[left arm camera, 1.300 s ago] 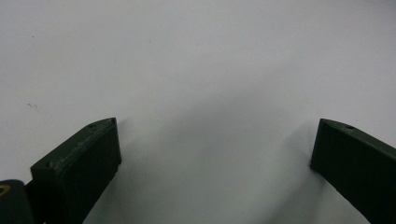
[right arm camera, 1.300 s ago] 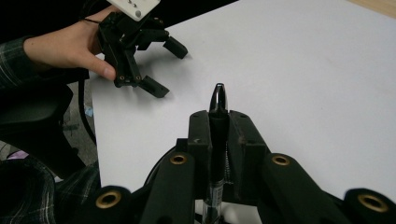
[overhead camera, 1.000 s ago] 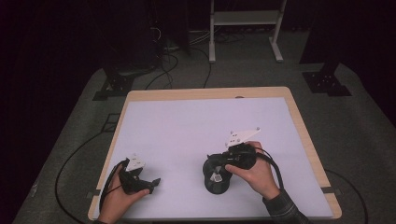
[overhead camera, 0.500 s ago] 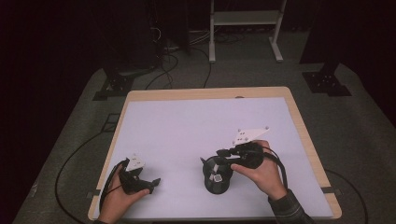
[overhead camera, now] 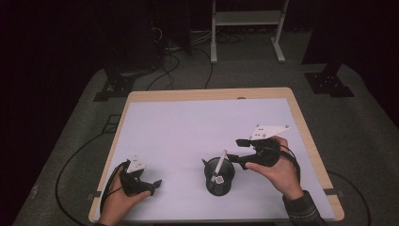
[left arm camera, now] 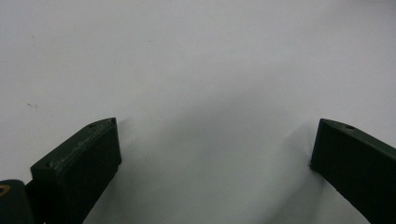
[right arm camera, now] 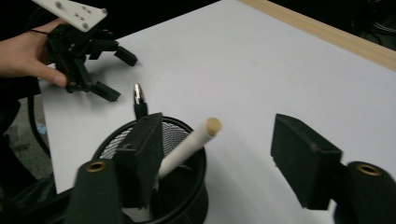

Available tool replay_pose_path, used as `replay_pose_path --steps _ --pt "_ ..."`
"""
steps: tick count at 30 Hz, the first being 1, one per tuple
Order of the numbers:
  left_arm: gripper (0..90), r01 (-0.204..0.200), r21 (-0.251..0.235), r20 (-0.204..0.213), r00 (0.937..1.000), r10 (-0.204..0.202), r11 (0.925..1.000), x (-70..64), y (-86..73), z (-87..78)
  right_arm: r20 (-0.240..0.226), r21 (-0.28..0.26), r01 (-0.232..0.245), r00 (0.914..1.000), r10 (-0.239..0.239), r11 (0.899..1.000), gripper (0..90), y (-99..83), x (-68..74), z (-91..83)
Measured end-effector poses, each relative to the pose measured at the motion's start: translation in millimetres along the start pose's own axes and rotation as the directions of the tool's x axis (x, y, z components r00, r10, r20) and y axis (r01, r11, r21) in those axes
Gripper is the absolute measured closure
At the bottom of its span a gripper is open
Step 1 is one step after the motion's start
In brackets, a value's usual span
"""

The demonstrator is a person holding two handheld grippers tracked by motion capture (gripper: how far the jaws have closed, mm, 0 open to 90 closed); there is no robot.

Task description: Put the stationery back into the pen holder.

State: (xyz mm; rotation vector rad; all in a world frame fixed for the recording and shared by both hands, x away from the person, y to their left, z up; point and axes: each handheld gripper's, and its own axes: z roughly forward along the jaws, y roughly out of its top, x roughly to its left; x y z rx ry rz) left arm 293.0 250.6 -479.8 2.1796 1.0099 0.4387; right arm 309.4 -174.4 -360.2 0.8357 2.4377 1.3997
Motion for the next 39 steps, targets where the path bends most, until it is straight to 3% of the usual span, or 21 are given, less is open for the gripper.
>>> replay_pose_path --steps 11,24,39 --pt "0.7 -0.001 -0.001 0.0 1.0 0.001 1.0 0.2 0.1 0.2 0.079 0.028 -0.04 0.9962 0.038 0.999 20.4 -14.9 -15.2 -10.9" --pt "0.7 0.002 -0.003 0.0 1.0 -0.002 1.0 0.0 0.0 0.3 0.137 0.047 -0.081 0.9879 0.074 0.996 18.9 -42.8 -31.0 -27.6" --pt "0.7 0.001 -0.005 -0.001 1.0 -0.001 1.0 0.0 0.0 0.4 0.171 0.081 -0.133 0.9782 0.118 0.988 18.7 -75.3 -42.7 -32.2"
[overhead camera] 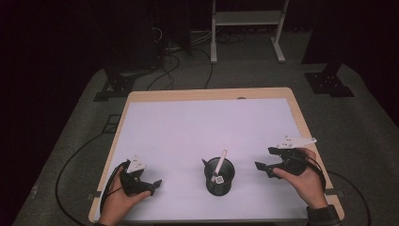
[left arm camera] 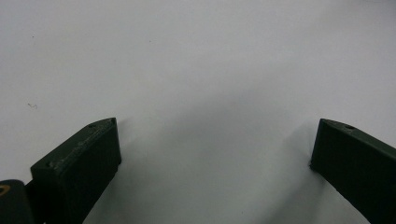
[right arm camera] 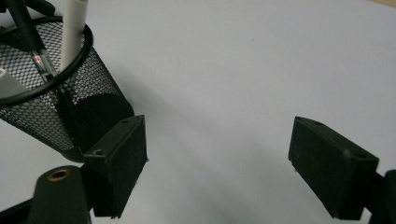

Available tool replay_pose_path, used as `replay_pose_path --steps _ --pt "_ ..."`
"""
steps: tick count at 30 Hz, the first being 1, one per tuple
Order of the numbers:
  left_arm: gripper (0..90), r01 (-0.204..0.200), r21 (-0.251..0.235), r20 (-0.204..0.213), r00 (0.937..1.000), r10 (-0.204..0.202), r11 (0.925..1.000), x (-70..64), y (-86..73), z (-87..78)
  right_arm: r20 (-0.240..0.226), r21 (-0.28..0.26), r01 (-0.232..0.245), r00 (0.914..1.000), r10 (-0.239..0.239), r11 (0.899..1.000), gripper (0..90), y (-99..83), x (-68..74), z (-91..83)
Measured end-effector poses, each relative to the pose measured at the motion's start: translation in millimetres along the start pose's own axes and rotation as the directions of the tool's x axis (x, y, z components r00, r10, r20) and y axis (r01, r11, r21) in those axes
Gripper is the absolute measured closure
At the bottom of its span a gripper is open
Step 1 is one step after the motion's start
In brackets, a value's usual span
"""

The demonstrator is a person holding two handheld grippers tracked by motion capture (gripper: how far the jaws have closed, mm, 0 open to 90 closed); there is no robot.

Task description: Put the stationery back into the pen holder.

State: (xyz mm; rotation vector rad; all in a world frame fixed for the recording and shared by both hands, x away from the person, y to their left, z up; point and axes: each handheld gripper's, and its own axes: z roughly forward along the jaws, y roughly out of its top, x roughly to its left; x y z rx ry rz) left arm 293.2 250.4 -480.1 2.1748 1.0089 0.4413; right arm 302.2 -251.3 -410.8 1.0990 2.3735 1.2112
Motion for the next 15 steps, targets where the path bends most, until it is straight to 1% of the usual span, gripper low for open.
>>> replay_pose_path --steps 11,15 --pt "0.7 0.003 0.0 0.0 1.0 -0.003 1.0 -0.2 0.0 0.0 0.03 0.039 -0.042 0.9987 0.041 0.998 19.5 -23.7 -10.9 1.3" --pt "0.7 0.003 0.0 0.001 1.0 -0.003 1.0 -0.2 0.0 0.0 0.04 0.052 -0.061 0.9975 0.059 0.997 19.6 -32.1 -12.8 2.0"
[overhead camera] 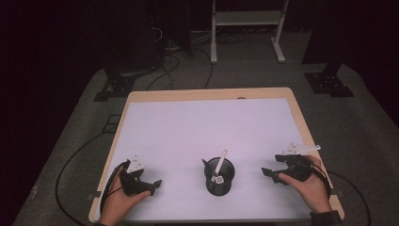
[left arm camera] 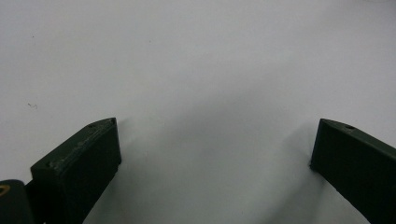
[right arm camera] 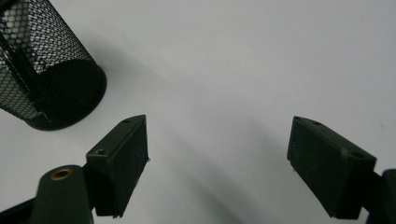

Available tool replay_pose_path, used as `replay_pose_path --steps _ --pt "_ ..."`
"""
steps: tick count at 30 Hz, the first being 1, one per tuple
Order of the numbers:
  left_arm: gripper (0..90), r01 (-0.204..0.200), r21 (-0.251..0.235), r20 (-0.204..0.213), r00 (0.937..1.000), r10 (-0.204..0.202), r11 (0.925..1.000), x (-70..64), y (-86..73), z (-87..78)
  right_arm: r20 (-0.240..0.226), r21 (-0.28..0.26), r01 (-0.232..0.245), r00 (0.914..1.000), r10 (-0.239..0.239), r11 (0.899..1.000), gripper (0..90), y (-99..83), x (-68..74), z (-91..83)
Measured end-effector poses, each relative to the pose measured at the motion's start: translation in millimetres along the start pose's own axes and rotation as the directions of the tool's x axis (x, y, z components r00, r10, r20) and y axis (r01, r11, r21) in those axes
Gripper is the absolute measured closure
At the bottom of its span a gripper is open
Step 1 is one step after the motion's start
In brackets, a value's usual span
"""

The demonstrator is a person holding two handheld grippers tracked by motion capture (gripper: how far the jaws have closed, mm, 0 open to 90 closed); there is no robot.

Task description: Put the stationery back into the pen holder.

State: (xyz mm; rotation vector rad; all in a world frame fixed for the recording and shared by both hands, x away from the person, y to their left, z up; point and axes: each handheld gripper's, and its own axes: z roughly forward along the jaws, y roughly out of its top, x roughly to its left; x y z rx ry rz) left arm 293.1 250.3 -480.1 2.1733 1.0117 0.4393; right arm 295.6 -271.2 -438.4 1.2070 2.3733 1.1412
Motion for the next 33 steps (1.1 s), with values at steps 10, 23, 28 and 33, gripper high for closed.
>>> replay_pose_path --steps 10,23,28,33 --pt "0.7 0.0 0.0 -0.001 1.0 0.0 1.0 0.0 0.0 0.0 0.042 0.025 -0.017 0.999 0.016 1.0 19.9 -19.3 -8.0 3.3" --pt "0.7 0.0 0.0 0.0 1.0 0.0 1.0 -0.1 0.0 0.0 0.11 0.06 0.013 0.9937 -0.02 0.998 19.1 -39.4 -15.7 6.1" --pt "0.7 0.0 0.0 0.0 1.0 0.0 1.0 -0.1 0.0 0.0 0.129 0.061 0.025 0.9912 -0.033 0.998 18.8 -44.6 -18.3 6.6" --pt "0.7 0.0 0.0 0.0 1.0 0.0 1.0 -0.1 0.0 0.0 0.127 0.047 0.032 0.9912 -0.038 0.998 18.0 -47.0 -19.3 6.3"
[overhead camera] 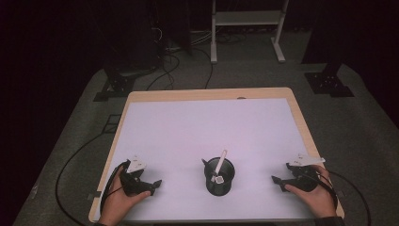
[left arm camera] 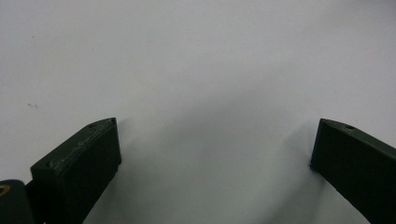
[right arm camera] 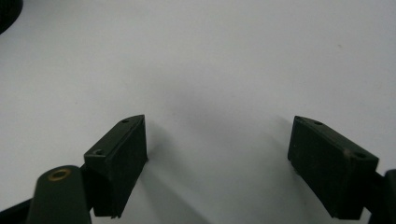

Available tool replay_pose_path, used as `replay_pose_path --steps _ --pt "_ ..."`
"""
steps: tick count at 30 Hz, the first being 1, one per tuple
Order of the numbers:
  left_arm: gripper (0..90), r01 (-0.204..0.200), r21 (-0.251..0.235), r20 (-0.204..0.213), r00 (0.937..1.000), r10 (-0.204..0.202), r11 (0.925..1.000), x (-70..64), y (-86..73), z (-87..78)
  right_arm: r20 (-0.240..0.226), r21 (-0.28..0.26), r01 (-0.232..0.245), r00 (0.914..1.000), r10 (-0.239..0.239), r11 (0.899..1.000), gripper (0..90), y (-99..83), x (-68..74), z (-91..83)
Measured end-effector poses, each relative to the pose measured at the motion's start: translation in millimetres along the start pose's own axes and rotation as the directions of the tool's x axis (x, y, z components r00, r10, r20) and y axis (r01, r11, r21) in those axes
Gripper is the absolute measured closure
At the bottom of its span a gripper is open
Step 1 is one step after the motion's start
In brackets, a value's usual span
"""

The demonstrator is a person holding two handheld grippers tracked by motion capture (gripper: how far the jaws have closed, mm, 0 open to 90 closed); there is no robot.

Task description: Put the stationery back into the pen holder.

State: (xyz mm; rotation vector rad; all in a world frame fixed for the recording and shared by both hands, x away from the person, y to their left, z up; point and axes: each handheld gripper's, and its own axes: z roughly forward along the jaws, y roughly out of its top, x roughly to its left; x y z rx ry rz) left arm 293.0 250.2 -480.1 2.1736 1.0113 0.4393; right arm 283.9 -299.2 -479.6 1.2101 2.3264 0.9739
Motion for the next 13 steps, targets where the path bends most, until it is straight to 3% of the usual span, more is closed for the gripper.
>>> replay_pose_path --steps 13 --pt "0.7 0.0 0.0 0.0 1.0 0.0 1.0 0.1 0.0 0.0 -0.002 -0.045 0.001 1.0 -0.001 0.999 17.7 -6.2 -0.4 -0.1"
